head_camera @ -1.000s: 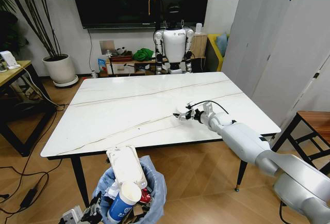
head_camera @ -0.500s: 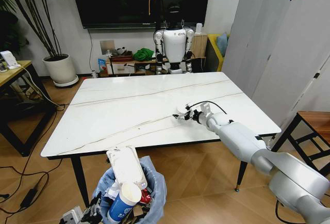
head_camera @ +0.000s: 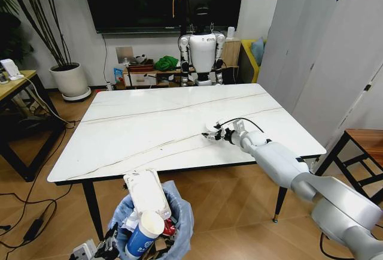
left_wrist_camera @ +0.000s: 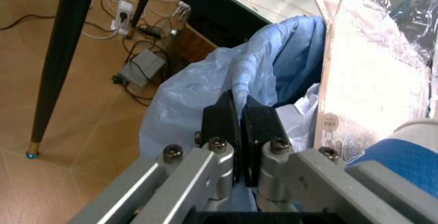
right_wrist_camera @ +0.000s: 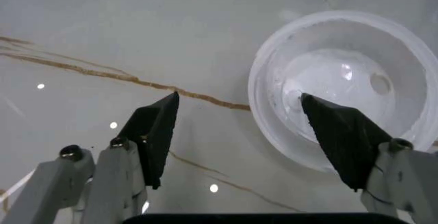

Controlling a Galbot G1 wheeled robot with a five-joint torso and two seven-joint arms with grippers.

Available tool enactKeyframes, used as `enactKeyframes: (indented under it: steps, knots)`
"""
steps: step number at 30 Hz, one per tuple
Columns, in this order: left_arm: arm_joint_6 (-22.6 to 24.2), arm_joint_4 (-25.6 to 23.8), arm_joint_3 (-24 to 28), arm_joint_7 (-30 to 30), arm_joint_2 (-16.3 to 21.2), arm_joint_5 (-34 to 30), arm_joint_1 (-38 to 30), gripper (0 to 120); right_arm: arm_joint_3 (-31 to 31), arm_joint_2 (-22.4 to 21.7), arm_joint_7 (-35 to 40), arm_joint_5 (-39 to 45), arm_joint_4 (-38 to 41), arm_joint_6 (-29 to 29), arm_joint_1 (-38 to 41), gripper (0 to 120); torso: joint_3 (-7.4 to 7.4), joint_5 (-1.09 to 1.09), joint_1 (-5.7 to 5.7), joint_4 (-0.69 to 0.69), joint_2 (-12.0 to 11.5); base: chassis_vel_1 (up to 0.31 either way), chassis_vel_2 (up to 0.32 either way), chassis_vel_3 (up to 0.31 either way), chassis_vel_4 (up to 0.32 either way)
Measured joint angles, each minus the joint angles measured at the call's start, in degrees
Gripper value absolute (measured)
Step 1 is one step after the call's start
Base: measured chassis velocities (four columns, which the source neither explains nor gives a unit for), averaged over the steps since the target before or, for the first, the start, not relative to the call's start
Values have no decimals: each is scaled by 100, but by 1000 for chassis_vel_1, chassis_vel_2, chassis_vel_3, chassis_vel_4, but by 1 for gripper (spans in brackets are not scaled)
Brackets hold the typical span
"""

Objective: Pick up the trash bin and place the trash from the table into it.

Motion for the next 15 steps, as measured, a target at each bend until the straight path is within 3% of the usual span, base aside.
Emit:
enactKeyframes:
  steps: [10, 15]
  knots:
    - [-14, 23, 50, 20, -48, 44, -8, 0, 22, -60, -20, -62, -21, 19, -27, 24, 0, 0, 0, 0, 0, 0, 0, 0, 0]
    - [-18, 34, 65, 26, -57, 63, -11, 0, 25, -93, -28, -65, 5, 22, -37, 9, 0, 0, 0, 0, 0, 0, 0, 0, 0]
